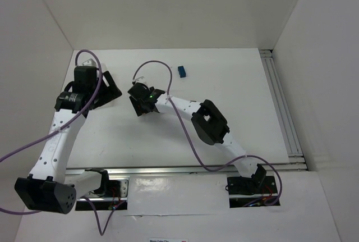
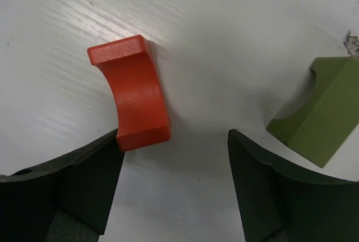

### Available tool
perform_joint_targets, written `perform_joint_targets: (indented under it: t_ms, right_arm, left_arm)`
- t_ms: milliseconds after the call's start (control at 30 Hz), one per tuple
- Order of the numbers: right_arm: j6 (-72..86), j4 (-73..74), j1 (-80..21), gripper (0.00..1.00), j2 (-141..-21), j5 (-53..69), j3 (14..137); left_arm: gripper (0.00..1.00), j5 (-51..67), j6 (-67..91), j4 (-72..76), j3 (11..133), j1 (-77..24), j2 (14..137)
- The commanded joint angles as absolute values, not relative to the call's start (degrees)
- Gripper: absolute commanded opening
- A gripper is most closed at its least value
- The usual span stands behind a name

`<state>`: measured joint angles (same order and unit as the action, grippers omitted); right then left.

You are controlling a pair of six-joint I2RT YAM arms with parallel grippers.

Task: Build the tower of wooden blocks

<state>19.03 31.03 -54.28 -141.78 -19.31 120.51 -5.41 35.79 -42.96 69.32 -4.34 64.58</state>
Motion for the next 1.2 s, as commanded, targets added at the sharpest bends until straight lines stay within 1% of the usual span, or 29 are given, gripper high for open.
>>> perform_joint_targets:
  t_ms: [0,133,200,233,300,333,367,400,467,500,533,567,633,733,867,967,1167]
  right_arm:
    - [18.90,32.08,-54.40,0.80,-136.41,-22.84,118.39]
    - [17.85,29.71,-54.40,0.80,-132.55,-20.31,116.02]
    - [17.32,29.18,-54.40,0.80,-128.26,-17.69,113.65]
    - [17.31,28.66,-54.40,0.80,-126.23,-16.88,110.25]
    - [17.31,27.78,-54.40,0.80,-118.42,-14.07,104.88]
    - [17.31,26.99,-54.40,0.81,-115.26,-13.19,97.81]
    - [17.31,25.68,-54.40,0.83,-111.74,-12.40,93.99]
    - [17.92,25.66,-54.40,0.83,-104.40,-12.39,90.56]
    - [20.11,26.97,-54.93,0.86,-96.89,-12.39,82.14]
    - [20.91,27.94,-54.93,0.86,-93.29,-13.00,79.92]
    - [21.88,28.91,-54.93,0.88,-86.55,-14.83,78.07]
    - [23.97,31.70,-54.93,0.89,-83.70,-15.81,75.35]
    - [25.83,34.79,-54.93,0.90,-77.12,-19.49,74.01]
    - [29.26,42.86,-54.40,0.90,-73.14,-23.54,75.57]
    - [29.79,45.26,-53.88,0.93,-71.72,-23.39,80.14]
    - [29.79,45.26,-53.88,0.94,-71.72,-22.85,82.08]
    - [28.56,45.79,-53.88,0.97,-72.24,-23.38,83.23]
  left_arm:
    - [0.84,-3.60,34.89,-41.13,68.82,-4.04,64.16]
    - [0.84,-1.50,33.49,-39.03,67.77,-4.04,65.91]
    - [0.85,-2.02,31.03,-37.88,68.37,-4.04,69.16]
    - [0.86,-2.72,29.11,-38.93,69.16,-4.04,71.00]
    - [0.86,-4.65,27.34,-40.34,71.96,-4.04,77.23]
    - [0.88,-6.57,26.55,-40.86,72.68,-4.04,79.08]
    - [0.91,-7.46,25.67,-40.87,72.69,-4.04,80.41]
    - [0.92,-7.47,24.88,-39.48,72.69,-4.65,81.38]
    - [0.96,-4.15,21.12,-36.58,71.55,-5.18,82.70]
    - [0.99,-2.56,19.44,-34.91,71.54,-5.19,83.23]
    - [0.99,-0.37,17.68,-33.15,72.07,-5.19,84.19]
    - [0.99,-0.35,14.88,-33.74,73.38,-5.71,87.07]
    - [0.99,1.22,11.27,-33.75,76.45,-7.29,89.37]
    - [0.99,6.04,4.24,-33.75,80.66,-8.79,94.03]
    - [0.99,8.60,-5.07,-35.33,85.24,-10.45,102.20]
    - [0.99,9.66,-7.20,-35.86,85.78,-10.46,106.33]
    - [0.99,7.29,-9.67,-35.86,85.78,-15.11,108.81]
